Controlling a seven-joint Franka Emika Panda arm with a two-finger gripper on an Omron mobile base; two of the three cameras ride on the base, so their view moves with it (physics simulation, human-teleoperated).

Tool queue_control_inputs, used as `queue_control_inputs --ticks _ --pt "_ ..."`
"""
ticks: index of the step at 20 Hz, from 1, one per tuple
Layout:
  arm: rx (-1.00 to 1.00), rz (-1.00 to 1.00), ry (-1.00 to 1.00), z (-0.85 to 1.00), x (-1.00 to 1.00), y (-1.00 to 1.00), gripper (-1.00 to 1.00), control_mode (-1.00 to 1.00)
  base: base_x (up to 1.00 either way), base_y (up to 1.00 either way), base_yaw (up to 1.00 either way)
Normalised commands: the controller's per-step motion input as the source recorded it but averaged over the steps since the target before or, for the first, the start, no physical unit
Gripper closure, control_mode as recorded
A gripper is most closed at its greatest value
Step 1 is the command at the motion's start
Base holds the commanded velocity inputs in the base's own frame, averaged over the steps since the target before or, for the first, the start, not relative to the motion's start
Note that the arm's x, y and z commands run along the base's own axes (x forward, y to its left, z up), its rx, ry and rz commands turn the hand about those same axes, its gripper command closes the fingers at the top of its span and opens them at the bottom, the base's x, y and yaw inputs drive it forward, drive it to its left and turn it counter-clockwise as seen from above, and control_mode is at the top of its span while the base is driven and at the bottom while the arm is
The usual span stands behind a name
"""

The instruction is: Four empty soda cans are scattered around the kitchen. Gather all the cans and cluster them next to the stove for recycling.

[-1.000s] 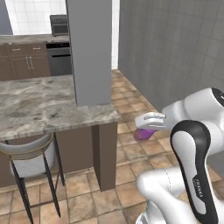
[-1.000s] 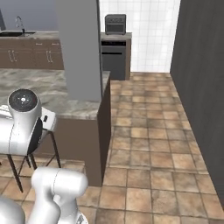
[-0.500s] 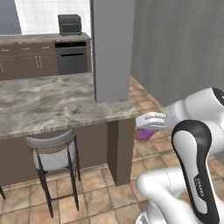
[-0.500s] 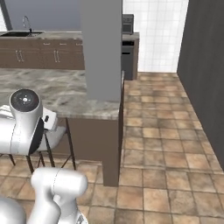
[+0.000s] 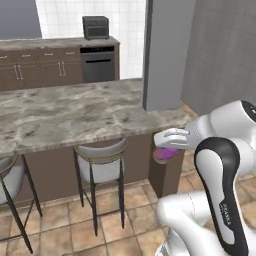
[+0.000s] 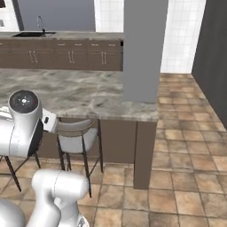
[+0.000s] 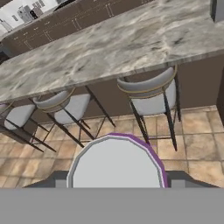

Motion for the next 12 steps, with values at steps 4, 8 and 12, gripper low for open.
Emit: queue_control_inputs --ticks 4,8,12 --pt "0.00 0.00 0.00 0.00 0.00 0.00 1.00 1.00 -0.62 0.54 -0.03" --pt "0.00 0.00 0.00 0.00 0.00 0.00 1.00 1.00 -0.41 0.64 -0.05" --pt "0.00 0.00 0.00 0.00 0.00 0.00 1.00 1.00 -0.25 0.74 -0.06"
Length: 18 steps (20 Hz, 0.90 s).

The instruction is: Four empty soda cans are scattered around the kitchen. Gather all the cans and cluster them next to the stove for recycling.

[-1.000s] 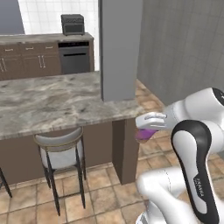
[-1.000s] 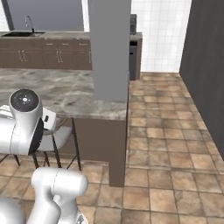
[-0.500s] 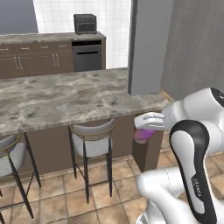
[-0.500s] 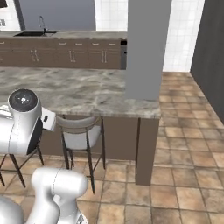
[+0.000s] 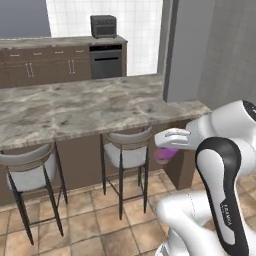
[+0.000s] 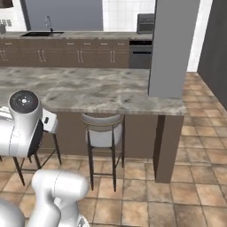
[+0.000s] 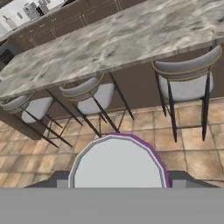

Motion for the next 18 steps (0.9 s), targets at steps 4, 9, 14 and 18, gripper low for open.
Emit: queue_control_inputs --ticks 4,9,14,18 --pt "0.00 0.00 0.00 0.00 0.00 0.00 1.00 1.00 -0.21 0.89 -0.07" --pt "0.00 0.00 0.00 0.00 0.00 0.00 1.00 1.00 -0.35 0.85 -0.08" --pt "0.00 0.00 0.00 0.00 0.00 0.00 1.00 1.00 -0.33 0.86 -0.09" --pt "0.00 0.00 0.00 0.00 0.00 0.00 1.00 1.00 -0.44 0.76 -0.08"
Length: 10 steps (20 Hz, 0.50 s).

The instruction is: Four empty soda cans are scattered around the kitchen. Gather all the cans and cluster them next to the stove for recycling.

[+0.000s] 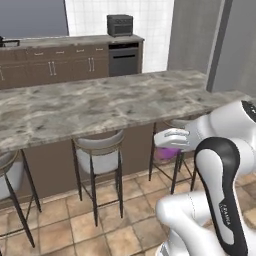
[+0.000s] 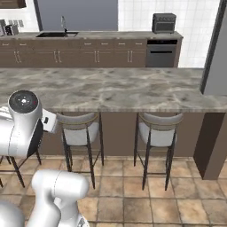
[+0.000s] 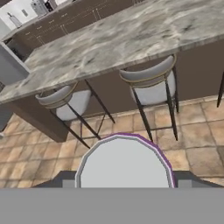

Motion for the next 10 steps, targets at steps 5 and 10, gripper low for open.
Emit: queue_control_inputs --ticks 5,10 --pt "0.00 0.00 0.00 0.00 0.00 0.00 1.00 1.00 -0.48 0.71 -0.08" --pt "0.00 0.00 0.00 0.00 0.00 0.00 1.00 1.00 -0.42 0.80 -0.07"
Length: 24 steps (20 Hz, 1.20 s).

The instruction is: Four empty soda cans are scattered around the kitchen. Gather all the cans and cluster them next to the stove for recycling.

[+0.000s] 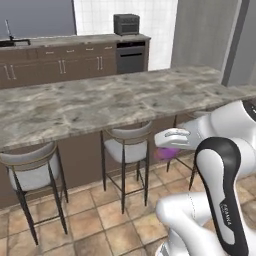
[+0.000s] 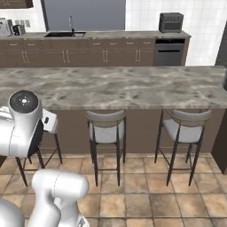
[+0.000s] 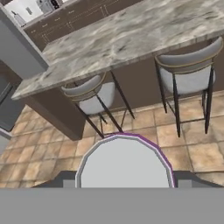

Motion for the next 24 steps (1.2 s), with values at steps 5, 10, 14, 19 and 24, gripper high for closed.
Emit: queue_control_inputs --ticks 5,10,14,19,24 --pt "0.00 0.00 0.00 0.00 0.00 0.00 1.00 1.00 -0.41 0.78 -0.07" --pt "0.00 0.00 0.00 0.00 0.00 0.00 1.00 1.00 -0.37 0.85 -0.07" --pt "0.00 0.00 0.00 0.00 0.00 0.00 1.00 1.00 -0.37 0.82 -0.07" --pt "0.00 0.00 0.00 0.00 0.00 0.00 1.00 1.00 -0.34 0.84 -0.07" --pt "0.00 0.00 0.00 0.00 0.00 0.00 1.00 1.00 -0.32 0.87 -0.07"
